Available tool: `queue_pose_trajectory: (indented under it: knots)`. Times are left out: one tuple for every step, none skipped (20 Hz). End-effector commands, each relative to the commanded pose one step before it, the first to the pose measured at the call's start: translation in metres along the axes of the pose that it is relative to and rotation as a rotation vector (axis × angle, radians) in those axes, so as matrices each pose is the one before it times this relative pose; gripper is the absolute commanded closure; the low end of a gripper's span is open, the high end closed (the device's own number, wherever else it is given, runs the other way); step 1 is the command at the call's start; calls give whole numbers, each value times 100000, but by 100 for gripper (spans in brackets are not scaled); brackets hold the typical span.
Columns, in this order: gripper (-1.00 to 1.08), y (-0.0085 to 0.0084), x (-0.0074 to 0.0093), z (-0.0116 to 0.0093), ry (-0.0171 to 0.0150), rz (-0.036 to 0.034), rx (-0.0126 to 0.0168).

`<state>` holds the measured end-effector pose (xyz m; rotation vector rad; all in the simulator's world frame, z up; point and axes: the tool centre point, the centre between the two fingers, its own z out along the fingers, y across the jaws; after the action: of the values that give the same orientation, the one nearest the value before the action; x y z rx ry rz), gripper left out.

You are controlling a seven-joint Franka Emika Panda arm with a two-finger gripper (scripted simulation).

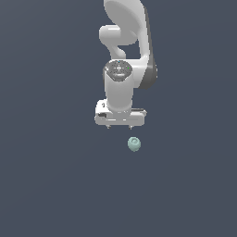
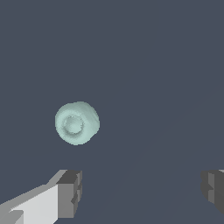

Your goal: Pick up the object and move it to a goal position.

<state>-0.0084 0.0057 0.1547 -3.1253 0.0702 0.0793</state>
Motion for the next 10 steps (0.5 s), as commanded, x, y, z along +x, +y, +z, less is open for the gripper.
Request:
queue_pose_trajectory:
  knots:
    - [-92,1,0,0,0,0,0]
    - [-92,-35,32,-3,66,-72,-6]
    - [-92,-127,83,-35,236,-252,-16]
    - [-92,-200,139,-49,373,-401,-23]
    - [-92,-273,194,-63,510,-554,-28]
    - [-92,-348,245,-79,646,-715,-30]
    - [-92,-340,238,-72,626,-717,-24]
    - [-92,-257,179,-49,468,-565,-15]
    - [-92,-174,121,-28,311,-407,-10]
    - [-92,-90,62,-9,155,-239,-7]
